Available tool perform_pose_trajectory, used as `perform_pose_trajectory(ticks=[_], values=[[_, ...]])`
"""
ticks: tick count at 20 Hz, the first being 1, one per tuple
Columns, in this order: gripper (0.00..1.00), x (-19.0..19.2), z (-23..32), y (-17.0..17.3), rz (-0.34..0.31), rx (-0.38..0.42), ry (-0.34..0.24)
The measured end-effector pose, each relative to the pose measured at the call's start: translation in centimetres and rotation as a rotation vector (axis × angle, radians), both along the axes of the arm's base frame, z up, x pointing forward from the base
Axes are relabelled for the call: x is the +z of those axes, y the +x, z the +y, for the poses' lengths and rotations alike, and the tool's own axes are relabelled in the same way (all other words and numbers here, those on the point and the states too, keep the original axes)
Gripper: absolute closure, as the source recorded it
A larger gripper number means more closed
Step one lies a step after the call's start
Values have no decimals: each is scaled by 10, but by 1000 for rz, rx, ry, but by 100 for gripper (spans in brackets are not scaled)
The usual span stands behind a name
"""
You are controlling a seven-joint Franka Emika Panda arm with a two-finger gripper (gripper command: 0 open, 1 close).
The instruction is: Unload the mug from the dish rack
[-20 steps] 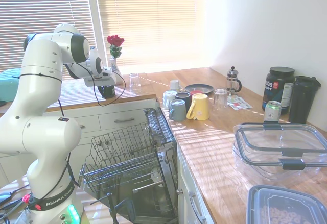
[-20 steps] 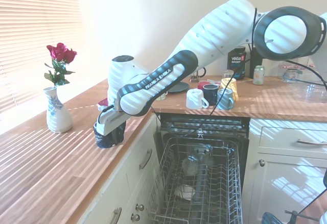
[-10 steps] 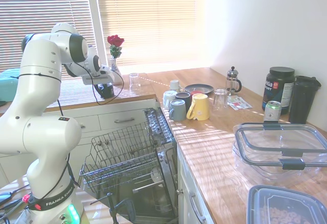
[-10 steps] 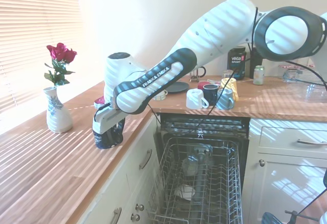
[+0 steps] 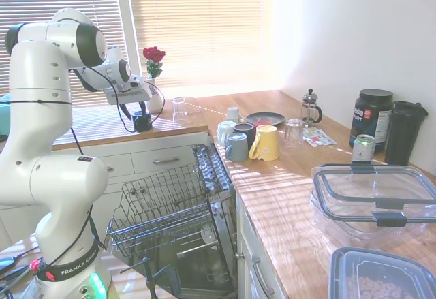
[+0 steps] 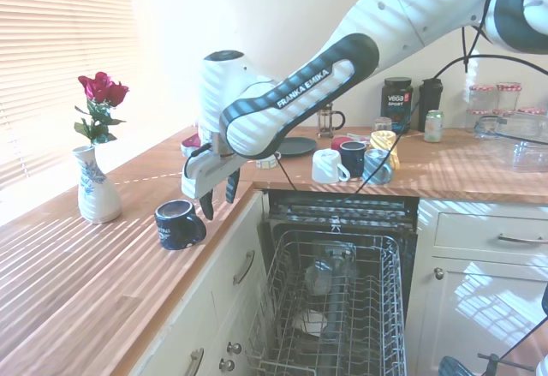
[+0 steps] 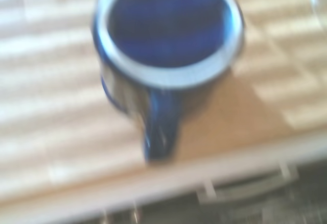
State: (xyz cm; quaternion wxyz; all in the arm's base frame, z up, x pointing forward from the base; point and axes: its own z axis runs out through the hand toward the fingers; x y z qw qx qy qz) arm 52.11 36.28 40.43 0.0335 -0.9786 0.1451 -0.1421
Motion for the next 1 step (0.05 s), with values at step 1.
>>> perform_pose_trajectory(ticks=[1], values=[[0, -5, -16, -5, 17, -15, -9]])
